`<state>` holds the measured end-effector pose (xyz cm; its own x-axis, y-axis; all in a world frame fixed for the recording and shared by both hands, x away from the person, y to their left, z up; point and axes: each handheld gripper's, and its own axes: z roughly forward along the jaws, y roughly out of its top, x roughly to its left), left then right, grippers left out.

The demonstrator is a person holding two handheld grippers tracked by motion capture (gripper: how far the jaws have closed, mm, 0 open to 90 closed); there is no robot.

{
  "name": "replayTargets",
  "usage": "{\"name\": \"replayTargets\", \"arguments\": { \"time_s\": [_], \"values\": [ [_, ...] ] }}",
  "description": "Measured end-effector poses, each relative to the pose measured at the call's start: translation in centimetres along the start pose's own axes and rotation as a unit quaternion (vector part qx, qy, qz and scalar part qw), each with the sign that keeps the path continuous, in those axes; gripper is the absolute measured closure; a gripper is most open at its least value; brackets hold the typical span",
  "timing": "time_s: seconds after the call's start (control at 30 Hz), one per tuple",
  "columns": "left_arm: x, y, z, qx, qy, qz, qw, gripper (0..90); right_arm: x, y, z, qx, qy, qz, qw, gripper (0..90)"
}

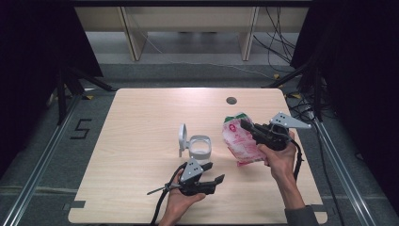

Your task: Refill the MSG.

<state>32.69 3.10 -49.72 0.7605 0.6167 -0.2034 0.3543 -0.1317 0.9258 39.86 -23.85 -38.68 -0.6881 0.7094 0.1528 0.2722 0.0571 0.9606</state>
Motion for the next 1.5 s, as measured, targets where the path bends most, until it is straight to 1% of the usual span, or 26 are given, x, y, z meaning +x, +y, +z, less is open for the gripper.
{"name": "replayTargets", "arguments": {
  "time_s": [0.03,0.1,0.13,0.3,0.33,0.37,0.5,0.63,0.67,0.7,0.73,0.77,0.83,0.87,0.97,1.0,1.03,1.07,1.1,1.13,1.17,1.2,1.23,1.27,1.47,1.5],
  "values": [
    [0.2,0.0,-0.1,0.000,-0.004,0.004,1.0000,37.3,0.0,-0.2,0.0,0.002,-0.004,0.011,0.9999,90.0],
    [0.5,0.0,-0.4,0.001,0.002,0.003,1.0000,37.2,-0.4,-0.6,-0.1,0.002,-0.009,0.004,0.9999,90.0],
    [0.6,0.0,-0.6,0.001,0.007,-0.002,1.0000,37.1,-0.4,-0.7,-0.4,0.002,-0.009,0.014,0.9999,90.0],
    [1.0,0.1,-1.3,-0.003,0.005,0.001,1.0000,37.0,-0.4,-1.2,-2.2,0.005,-0.017,0.015,0.9997,90.0],
    [1.0,0.1,-1.4,-0.005,0.010,-0.002,0.9999,37.0,-0.4,-1.3,-2.5,0.007,-0.020,0.014,0.9997,90.0],
    [1.1,0.1,-1.5,-0.008,0.006,-0.002,0.9999,37.0,-0.7,-1.4,-2.9,0.004,-0.022,0.000,0.9997,90.0],
    [1.5,0.1,-2.0,-0.008,0.019,-0.004,0.9998,37.0,-0.9,-2.1,-4.2,0.006,-0.031,0.010,0.9994,90.0],
    [1.8,0.2,-2.3,-0.011,0.022,-0.005,0.9997,37.0,-0.7,-2.4,-5.0,0.010,-0.041,0.023,0.9988,90.0],
    [1.9,0.2,-2.4,-0.012,0.024,-0.007,0.9996,37.0,-0.9,-2.5,-5.1,0.009,-0.042,0.007,0.9991,90.0],
    [2.0,0.2,-2.5,-0.015,0.021,-0.007,0.9996,37.0,-0.7,-2.5,-5.2,0.014,-0.048,0.019,0.9986,90.0],
    [2.1,0.2,-2.6,-0.015,0.027,-0.010,0.9995,37.0,-0.9,-2.6,-5.3,0.015,-0.051,0.002,0.9986,90.0],
    [2.2,0.2,-2.8,-0.017,0.026,-0.009,0.9995,37.0,-0.8,-2.7,-5.5,0.015,-0.055,0.012,0.9983,90.0],
    [2.4,0.2,-3.0,-0.020,0.031,-0.011,0.9993,37.0,-1.0,-2.8,-5.8,0.019,-0.062,-0.001,0.9979,90.0],
    [2.5,0.3,-3.1,-0.023,0.030,-0.014,0.9992,37.0,-0.9,-2.9,-5.9,0.021,-0.062,0.008,0.9978,90.0],
    [2.7,0.4,-3.5,-0.023,0.038,-0.012,0.9989,37.0,-1.0,-3.1,-6.2,0.021,-0.071,0.001,0.9972,90.0],
    [2.7,0.4,-3.5,-0.027,0.038,-0.012,0.9988,37.0,-0.9,-3.3,-6.3,0.022,-0.078,0.007,0.9967,90.0],
    [2.7,0.4,-3.5,-0.028,0.035,-0.012,0.9989,37.0,-1.2,-3.2,-6.5,0.029,-0.080,-0.017,0.9962,90.0],
    [2.7,0.5,-3.7,-0.021,0.040,-0.009,0.9989,37.0,-0.9,-3.4,-6.5,0.033,-0.081,0.004,0.9962,90.0],
    [2.6,0.5,-3.7,-0.021,0.039,-0.008,0.9990,37.0,-1.1,-3.4,-6.6,0.035,-0.083,-0.011,0.9959,90.0],
    [2.6,0.4,-3.7,-0.020,0.040,-0.007,0.9990,37.0,-0.9,-3.6,-6.7,0.035,-0.086,0.003,0.9957,90.0],
    [2.6,0.4,-3.7,-0.021,0.039,-0.008,0.9990,37.0,-1.2,-3.6,-6.8,0.038,-0.089,-0.013,0.9952,90.0],
    [2.7,0.4,-3.8,-0.019,0.040,-0.006,0.9990,37.0,-1.1,-3.7,-6.8,0.036,-0.091,-0.001,0.9952,90.0],
    [2.7,0.4,-3.9,-0.019,0.041,-0.006,0.9990,37.0,-1.4,-3.8,-6.8,0.029,-0.091,-0.020,0.9952,90.0],
    [2.7,0.3,-3.9,-0.021,0.039,-0.005,0.9990,37.0,-1.2,-4.0,-6.9,0.036,-0.095,-0.006,0.9948,90.0],
    [2.9,0.3,-4.2,-0.020,0.044,-0.007,0.9988,36.6,-1.5,-4.5,-7.0,0.049,-0.108,-0.011,0.9929,90.0],
    [3.0,0.3,-4.2,-0.021,0.041,-0.006,0.9989,36.6,-1.6,-4.7,-7.0,0.048,-0.111,-0.020,0.9925,90.0]
  ]
}}
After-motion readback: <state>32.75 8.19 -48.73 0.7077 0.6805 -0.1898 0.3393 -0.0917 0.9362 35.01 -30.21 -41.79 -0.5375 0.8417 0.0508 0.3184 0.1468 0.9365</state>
